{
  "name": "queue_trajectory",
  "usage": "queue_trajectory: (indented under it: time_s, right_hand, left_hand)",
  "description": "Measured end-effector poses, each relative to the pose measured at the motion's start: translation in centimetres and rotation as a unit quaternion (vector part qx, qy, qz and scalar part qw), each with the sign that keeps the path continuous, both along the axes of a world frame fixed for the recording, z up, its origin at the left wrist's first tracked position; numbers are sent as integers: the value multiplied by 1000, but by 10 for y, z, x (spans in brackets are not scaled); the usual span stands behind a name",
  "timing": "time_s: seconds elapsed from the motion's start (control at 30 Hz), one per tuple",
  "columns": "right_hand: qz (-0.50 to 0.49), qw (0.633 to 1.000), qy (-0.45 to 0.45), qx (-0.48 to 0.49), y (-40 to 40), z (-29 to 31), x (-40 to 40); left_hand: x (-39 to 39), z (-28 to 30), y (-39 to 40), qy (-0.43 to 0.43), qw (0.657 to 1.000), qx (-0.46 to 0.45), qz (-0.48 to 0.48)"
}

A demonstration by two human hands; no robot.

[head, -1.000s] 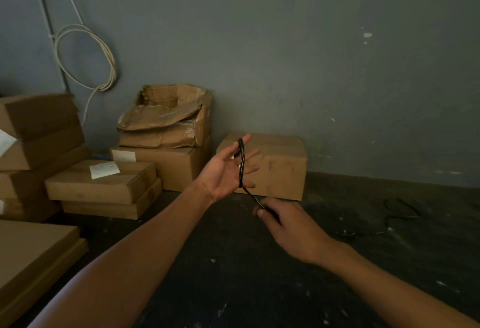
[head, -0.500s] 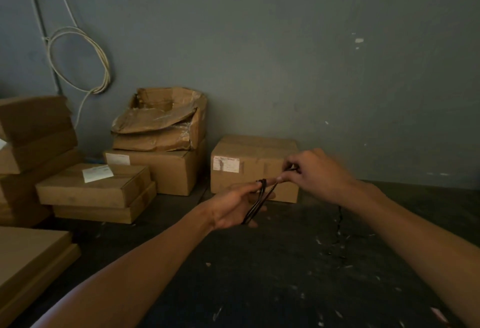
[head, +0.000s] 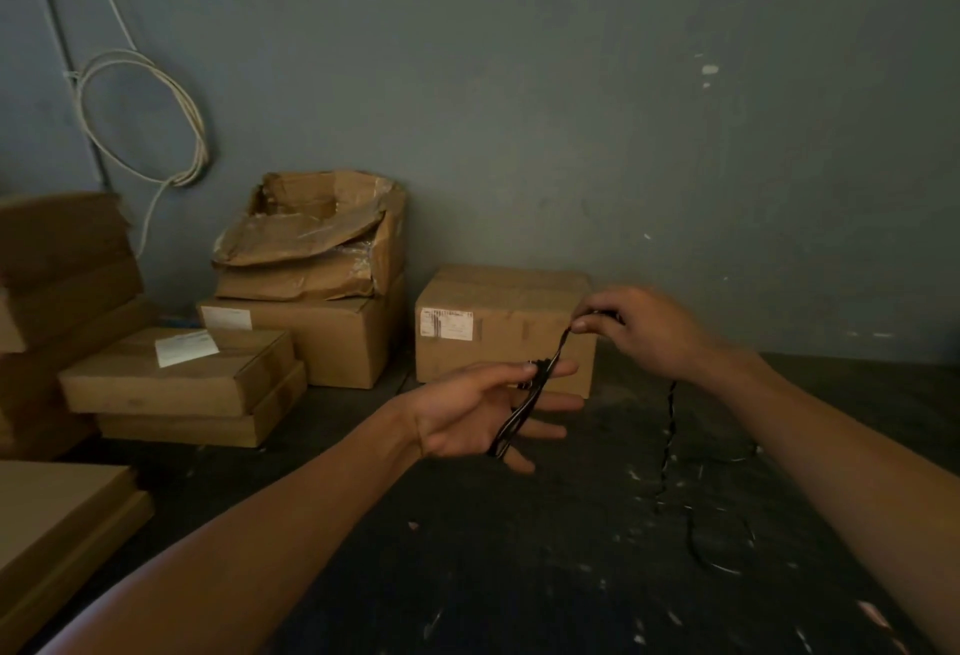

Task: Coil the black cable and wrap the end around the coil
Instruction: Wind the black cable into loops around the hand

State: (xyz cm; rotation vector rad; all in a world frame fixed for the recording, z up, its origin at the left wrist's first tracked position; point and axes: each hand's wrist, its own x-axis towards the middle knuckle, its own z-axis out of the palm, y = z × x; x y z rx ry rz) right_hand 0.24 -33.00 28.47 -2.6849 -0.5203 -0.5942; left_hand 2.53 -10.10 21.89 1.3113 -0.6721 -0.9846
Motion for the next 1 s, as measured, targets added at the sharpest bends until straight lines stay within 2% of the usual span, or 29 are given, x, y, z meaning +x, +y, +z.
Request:
queue_trajectory:
  time_s: [0.13,0.2,0.23,0.33,0.4,0.47,0.63,0.87,1.0]
  right_hand:
    - [41,995,55,67,-14,-28,14]
    - [60,986,77,132,-13,-42,14]
    - [62,976,93,187,-10,-49,12]
    - [66,912,156,373,6,-74,6]
    - [45,889,199,410,18,-92,2]
    - [36,881,232,411,30,-107,-4]
    - [71,896,278,339,55,-118,-21]
    - [102,903,304,287,84,-105,-36]
    - [88,914,299,259,87,-98,-38]
  left_hand:
    - [-5,9,-2,18,998,-40,-35]
    - [-5,14,-3,29,996,-75,-49]
    - [-5,16,-4,32,993,-94,-56]
    - [-4,26,-9,37,987,-145,-61]
    - [-2,34,-9,32,983,-175,-53]
    - [3,41,-7,32,979,-198,-32]
    - [13,50,1,33,975,-218,29]
    - [14,46,0,39,969,-231,76]
    - [15,43,1,37,967,-238,87]
